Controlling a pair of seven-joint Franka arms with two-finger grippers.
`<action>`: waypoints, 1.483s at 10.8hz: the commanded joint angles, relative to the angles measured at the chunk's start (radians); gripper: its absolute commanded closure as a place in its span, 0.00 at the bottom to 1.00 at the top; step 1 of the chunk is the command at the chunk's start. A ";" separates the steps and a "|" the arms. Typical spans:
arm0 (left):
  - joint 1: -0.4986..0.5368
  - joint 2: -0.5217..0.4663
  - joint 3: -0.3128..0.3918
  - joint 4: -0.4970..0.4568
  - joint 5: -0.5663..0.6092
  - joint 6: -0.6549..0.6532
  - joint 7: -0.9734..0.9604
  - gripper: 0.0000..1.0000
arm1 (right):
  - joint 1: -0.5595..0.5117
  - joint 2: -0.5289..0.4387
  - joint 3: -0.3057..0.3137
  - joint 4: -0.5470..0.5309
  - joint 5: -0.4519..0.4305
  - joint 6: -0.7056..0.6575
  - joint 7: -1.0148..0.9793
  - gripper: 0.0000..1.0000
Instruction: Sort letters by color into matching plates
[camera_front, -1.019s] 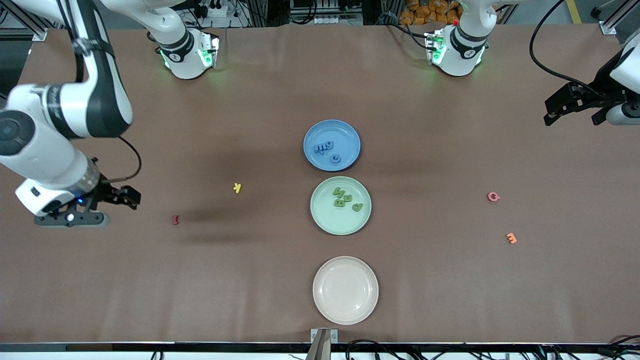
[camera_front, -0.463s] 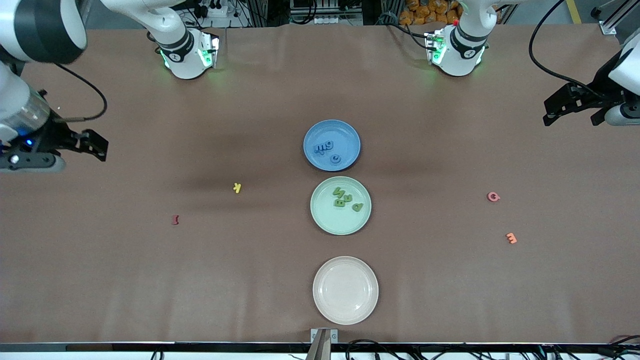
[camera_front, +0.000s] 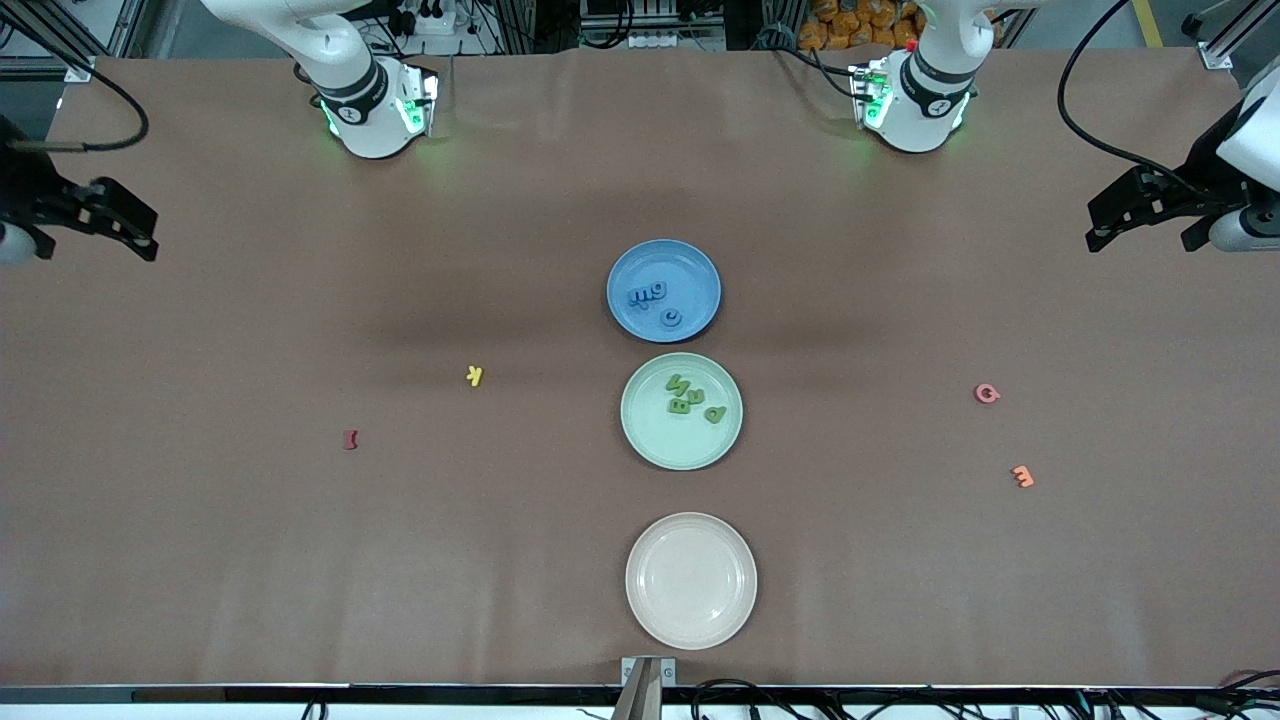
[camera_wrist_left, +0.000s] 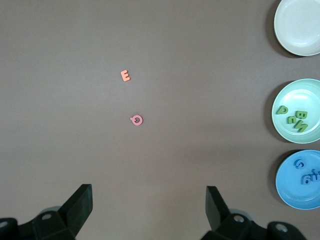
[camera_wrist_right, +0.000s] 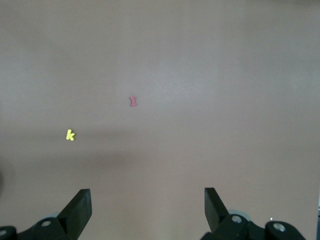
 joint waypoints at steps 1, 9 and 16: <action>0.004 -0.006 -0.004 -0.002 0.007 0.001 0.019 0.00 | -0.052 -0.004 0.010 0.011 0.035 -0.024 -0.011 0.00; 0.004 -0.003 -0.004 -0.006 0.007 0.001 0.019 0.00 | -0.057 0.002 0.015 -0.069 0.041 0.059 -0.001 0.00; 0.001 -0.002 -0.004 -0.002 0.007 0.001 0.017 0.00 | -0.057 0.005 0.013 -0.074 0.141 0.066 -0.023 0.00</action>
